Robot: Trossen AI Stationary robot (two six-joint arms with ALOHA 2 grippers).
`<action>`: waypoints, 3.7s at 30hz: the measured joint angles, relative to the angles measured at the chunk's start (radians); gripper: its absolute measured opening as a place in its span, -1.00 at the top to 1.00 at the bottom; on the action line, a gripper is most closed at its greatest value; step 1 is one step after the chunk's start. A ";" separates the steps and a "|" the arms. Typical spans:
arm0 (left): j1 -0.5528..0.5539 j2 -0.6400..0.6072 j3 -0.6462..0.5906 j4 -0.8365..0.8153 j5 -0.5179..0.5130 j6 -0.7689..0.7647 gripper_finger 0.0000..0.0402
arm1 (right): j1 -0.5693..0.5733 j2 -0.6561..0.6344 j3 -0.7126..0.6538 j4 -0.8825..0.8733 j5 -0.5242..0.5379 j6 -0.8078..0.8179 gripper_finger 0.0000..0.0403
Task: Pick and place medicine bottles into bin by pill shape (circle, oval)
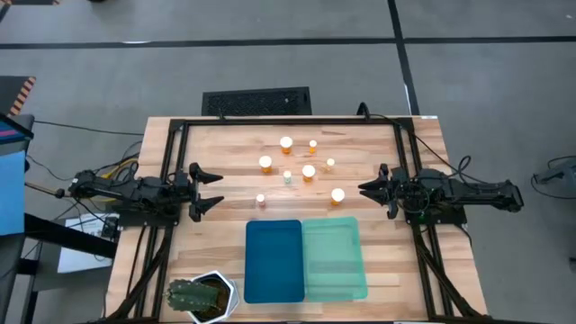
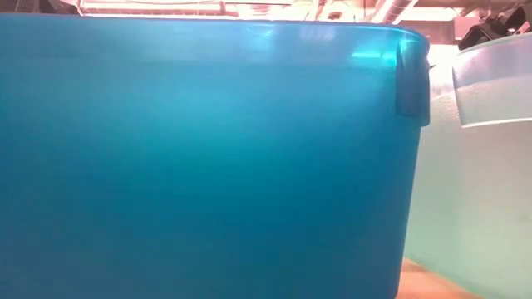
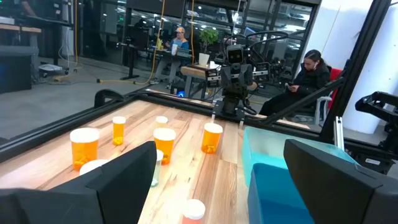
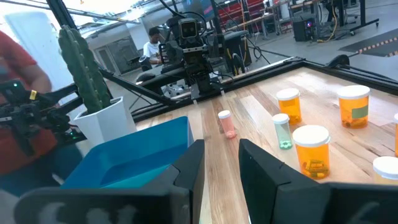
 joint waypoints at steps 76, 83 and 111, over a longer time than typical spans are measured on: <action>0.000 0.003 0.000 0.372 -0.296 -0.852 -0.72 | 0.000 0.000 -0.003 0.149 0.016 0.627 0.47; 0.000 0.071 0.145 0.454 -0.282 -0.708 -0.72 | 0.000 0.000 0.042 0.312 0.141 0.457 0.47; 0.047 1.383 1.362 -1.018 0.037 -0.374 -0.72 | 0.000 0.000 0.285 -0.109 0.269 0.216 -0.01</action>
